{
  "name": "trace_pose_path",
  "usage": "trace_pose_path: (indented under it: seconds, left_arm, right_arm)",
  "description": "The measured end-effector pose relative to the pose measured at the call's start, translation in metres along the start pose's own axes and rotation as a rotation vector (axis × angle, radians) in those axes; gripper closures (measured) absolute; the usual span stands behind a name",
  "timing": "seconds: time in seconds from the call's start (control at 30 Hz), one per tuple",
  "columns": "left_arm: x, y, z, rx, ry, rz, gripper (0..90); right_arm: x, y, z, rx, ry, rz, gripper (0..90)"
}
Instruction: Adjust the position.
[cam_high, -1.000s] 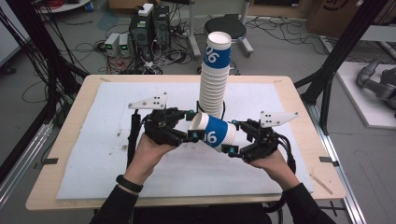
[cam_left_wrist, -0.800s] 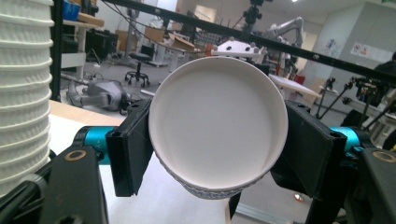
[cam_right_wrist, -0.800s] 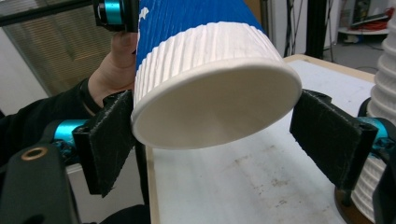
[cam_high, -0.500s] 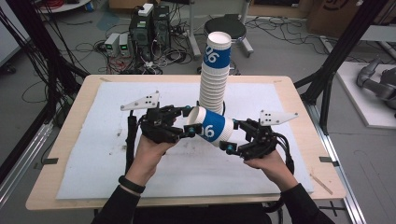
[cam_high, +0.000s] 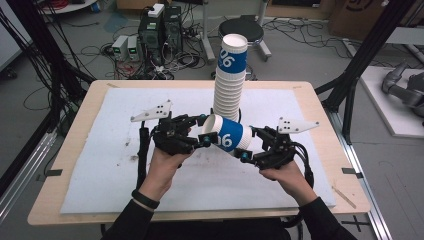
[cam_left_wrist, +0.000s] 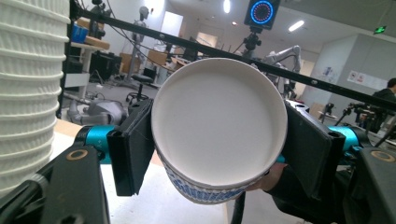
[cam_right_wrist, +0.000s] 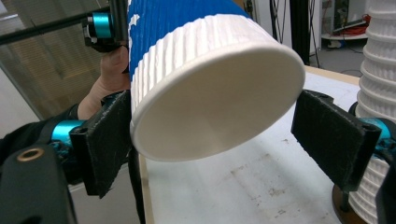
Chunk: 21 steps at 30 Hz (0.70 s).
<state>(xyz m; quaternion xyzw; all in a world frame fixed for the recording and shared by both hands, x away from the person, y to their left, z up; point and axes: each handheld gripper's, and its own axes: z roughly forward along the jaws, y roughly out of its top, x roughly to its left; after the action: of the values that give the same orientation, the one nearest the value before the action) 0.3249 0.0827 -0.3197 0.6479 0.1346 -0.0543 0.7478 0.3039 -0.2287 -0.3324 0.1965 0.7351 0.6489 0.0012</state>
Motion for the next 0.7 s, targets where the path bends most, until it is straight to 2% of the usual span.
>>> trace_pose_path:
  seconds: [0.17,0.27,0.4,0.53,0.63,0.7]
  left_arm:
    - [-0.0004,-0.0014,0.0015,-0.016,-0.011,-0.001,30.3]
    - [0.001,-0.0038,0.0024,-0.029,-0.021,-0.011,30.3]
    - [0.002,-0.0041,0.0021,-0.013,-0.022,-0.017,30.4]
    - [0.003,-0.0019,0.002,0.038,-0.024,-0.029,29.9]
    - [0.0009,0.0013,0.0021,0.092,-0.013,-0.004,29.4]
    - [-0.0008,0.0044,0.0027,0.144,-0.001,0.016,28.4]
  right_arm:
    - [0.0015,-0.0011,0.003,0.014,0.012,-0.009,13.8]
    - [0.0004,-0.0013,0.0039,0.012,0.025,0.007,14.0]
    - [-0.0007,-0.0009,0.0025,0.034,0.032,0.0,16.9]
    - [-0.0013,0.0008,-0.0008,0.045,0.022,-0.032,17.9]
    - [-0.0015,0.0024,-0.0026,0.069,0.023,-0.047,18.2]
    - [-0.0017,0.0045,-0.0033,0.093,0.02,-0.059,18.2]
